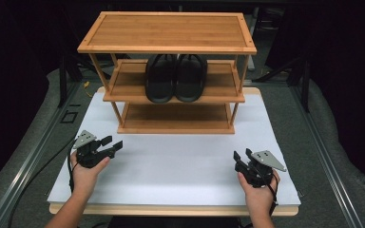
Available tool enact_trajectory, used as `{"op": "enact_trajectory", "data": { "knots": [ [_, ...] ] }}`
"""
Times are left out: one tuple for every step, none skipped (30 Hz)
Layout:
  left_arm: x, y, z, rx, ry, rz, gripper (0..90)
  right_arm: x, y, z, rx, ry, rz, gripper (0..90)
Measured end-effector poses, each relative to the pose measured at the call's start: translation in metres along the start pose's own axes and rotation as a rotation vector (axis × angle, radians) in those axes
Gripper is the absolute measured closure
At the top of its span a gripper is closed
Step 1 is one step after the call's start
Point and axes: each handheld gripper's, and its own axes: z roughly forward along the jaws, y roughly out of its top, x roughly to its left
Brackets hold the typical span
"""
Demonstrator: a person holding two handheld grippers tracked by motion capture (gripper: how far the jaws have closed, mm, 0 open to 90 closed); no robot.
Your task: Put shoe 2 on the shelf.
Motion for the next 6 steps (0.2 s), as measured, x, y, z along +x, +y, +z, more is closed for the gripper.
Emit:
{"op": "enact_trajectory", "data": {
  "knots": [
    [0.0006,-0.0009,0.0007,0.005,0.004,-0.001,44.0,-0.0004,-0.0017,0.0009,0.006,-0.009,0.0,51.7],
    [0.0013,-0.0014,0.001,0.006,0.002,-0.004,44.0,-0.0014,-0.0034,0.0019,0.009,-0.008,-0.004,51.7],
    [0.0024,-0.002,0.0013,0.002,0.001,-0.008,44.0,-0.0021,-0.0044,0.0024,0.014,-0.015,-0.006,51.7],
    [0.003,-0.0027,0.0015,0.001,0.006,-0.006,43.9,-0.0031,-0.0059,0.0031,0.017,-0.025,-0.004,51.5],
    [0.0036,-0.0033,0.0016,0.006,0.013,-0.006,43.9,-0.0049,-0.007,0.0037,0.012,-0.016,-0.005,51.0],
    [0.0044,-0.0039,0.0018,0.009,0.013,-0.004,43.7,-0.0062,-0.0078,0.0039,0.009,-0.023,-0.006,50.1]
  ]
}}
